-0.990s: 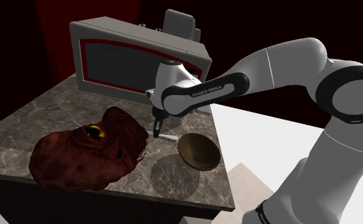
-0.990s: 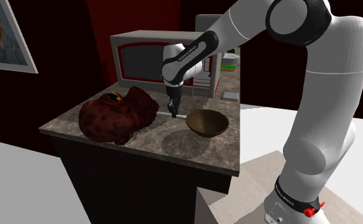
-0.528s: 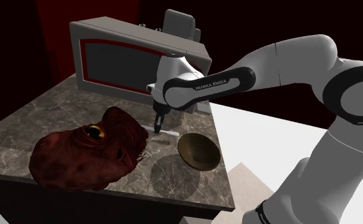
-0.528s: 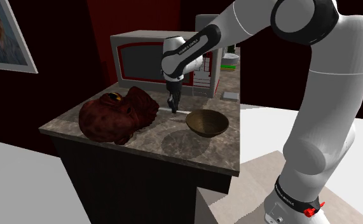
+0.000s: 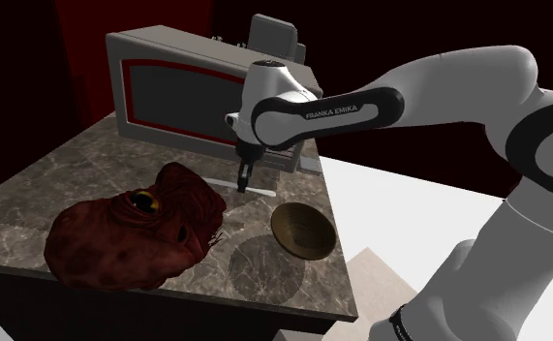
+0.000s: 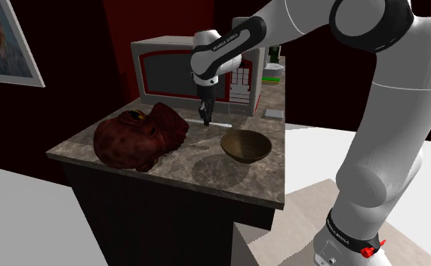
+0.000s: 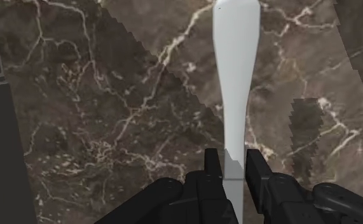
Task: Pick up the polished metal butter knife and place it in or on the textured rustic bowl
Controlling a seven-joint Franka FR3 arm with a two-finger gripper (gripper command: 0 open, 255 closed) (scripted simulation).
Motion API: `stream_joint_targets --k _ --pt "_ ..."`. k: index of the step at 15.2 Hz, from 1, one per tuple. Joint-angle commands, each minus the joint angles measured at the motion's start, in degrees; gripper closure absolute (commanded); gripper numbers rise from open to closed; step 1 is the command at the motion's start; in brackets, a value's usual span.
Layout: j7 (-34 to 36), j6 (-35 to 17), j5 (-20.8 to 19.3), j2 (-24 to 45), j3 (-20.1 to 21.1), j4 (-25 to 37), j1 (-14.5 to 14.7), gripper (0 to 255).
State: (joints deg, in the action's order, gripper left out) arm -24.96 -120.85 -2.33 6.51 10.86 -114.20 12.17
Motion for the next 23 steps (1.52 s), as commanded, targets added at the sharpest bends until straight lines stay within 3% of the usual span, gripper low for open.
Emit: stream_joint_targets --k 1,15,23 --pt "-0.1 1.5 0.2 -0.6 0.0 0.9 0.0 255" --pt "-0.7 11.4 0.9 -3.3 0.1 8.2 -0.1 255" --pt "-3.1 10.1 4.4 -22.2 -0.7 -11.8 -0.1 255"
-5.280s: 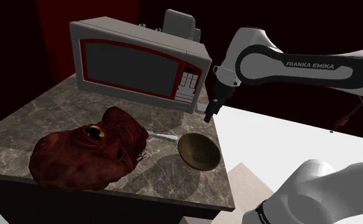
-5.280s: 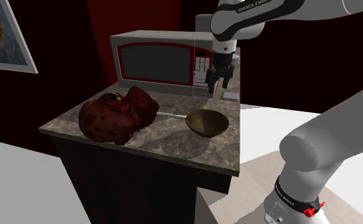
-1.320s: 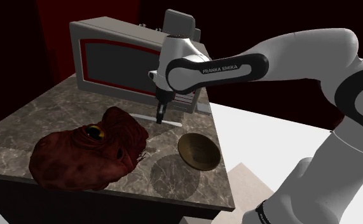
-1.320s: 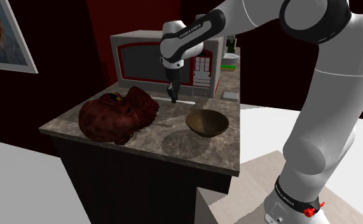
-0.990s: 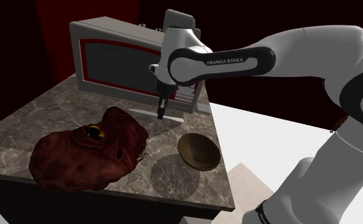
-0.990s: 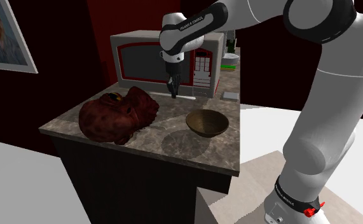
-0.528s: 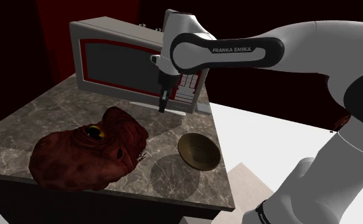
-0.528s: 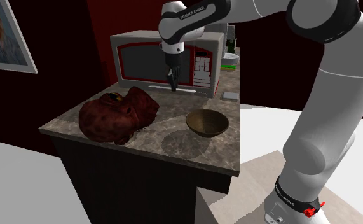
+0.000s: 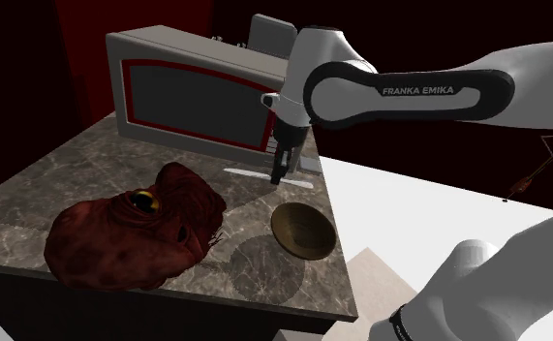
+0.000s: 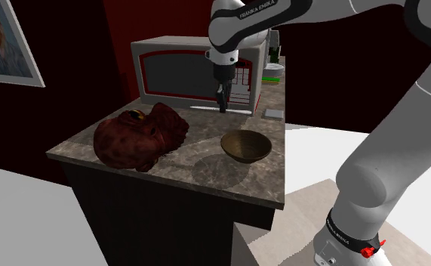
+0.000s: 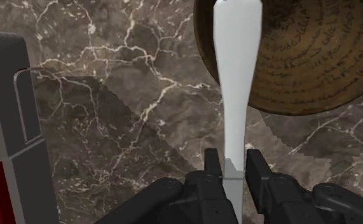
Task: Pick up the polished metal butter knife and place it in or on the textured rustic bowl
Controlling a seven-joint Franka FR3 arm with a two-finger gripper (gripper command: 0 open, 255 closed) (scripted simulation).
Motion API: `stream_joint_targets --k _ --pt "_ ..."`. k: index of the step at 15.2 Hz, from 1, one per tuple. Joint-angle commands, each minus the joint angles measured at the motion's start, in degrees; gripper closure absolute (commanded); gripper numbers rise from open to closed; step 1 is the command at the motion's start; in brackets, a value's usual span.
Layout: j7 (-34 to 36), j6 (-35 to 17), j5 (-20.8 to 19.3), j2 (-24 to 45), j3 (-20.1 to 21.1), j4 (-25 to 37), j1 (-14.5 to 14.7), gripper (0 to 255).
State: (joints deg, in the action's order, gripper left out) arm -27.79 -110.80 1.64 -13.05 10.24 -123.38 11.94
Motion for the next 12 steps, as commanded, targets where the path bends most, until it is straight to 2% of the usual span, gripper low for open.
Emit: stream_joint_targets --k 1,9,12 --pt "-0.5 0.2 0.8 -5.0 -0.3 -4.7 0.2 255" --pt "-2.3 5.0 2.9 -25.1 -2.0 -20.0 1.8 255" --pt "-2.3 2.6 3.0 -24.8 -1.8 -22.1 1.9 255"
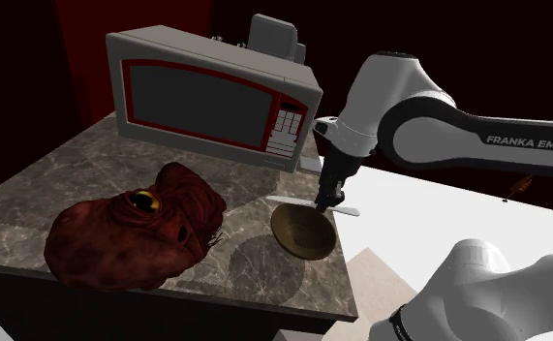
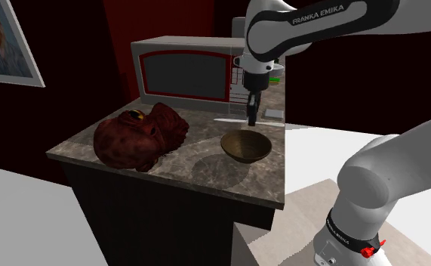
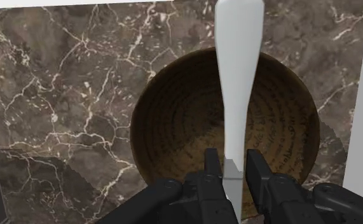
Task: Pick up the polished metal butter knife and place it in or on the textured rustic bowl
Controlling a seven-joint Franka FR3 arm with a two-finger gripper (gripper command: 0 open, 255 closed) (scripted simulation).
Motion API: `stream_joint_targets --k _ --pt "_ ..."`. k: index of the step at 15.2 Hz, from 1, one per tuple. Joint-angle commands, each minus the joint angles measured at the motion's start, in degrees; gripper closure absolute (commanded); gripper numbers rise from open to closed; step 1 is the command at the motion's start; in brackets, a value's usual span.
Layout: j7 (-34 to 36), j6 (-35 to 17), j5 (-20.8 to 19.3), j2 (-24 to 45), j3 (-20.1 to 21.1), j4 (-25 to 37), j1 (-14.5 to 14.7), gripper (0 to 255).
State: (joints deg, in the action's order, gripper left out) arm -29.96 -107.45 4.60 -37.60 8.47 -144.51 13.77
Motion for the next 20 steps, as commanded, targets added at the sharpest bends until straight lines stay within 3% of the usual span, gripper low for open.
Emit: stream_joint_targets --k 1,13,20 --pt "-0.1 -1.5 0.1 -0.2 0.0 -1.7 0.0 255" --pt "0.0 -11.6 0.6 2.5 0.9 -9.1 0.2 255" --pt "0.0 -11.6 0.7 2.5 0.9 -9.1 0.2 255"
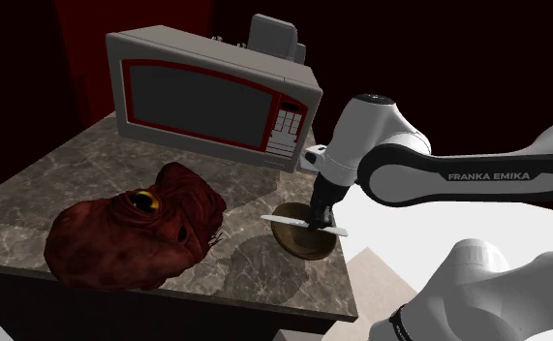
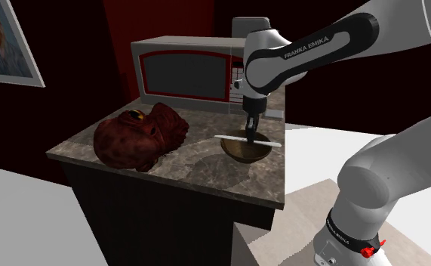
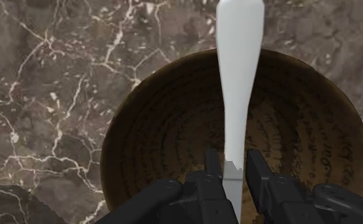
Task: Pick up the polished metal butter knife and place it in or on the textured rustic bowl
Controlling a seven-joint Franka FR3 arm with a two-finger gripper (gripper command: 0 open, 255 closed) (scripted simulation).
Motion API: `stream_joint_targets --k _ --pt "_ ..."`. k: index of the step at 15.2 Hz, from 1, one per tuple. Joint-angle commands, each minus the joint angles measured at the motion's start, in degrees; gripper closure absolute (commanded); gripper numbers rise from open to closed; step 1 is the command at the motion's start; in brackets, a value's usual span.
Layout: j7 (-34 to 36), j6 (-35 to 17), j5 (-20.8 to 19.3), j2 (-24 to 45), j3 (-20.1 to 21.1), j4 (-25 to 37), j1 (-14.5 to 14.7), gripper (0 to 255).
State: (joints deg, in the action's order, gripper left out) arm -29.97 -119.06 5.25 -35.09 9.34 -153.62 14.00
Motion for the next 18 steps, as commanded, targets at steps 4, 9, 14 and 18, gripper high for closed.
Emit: stream_joint_targets --k 4,9,14,18 --pt "0.0 0.0 0.0 0.0 0.0 0.0 0.0 0" --pt "0.0 4.4 -0.2 -1.5 -0.3 3.0 0.0 0" --pt "0.0 8.2 -0.4 -2.4 -0.6 5.8 -0.1 0" --pt "0.0 8.2 -0.4 -2.4 -0.6 5.8 -0.1 0"
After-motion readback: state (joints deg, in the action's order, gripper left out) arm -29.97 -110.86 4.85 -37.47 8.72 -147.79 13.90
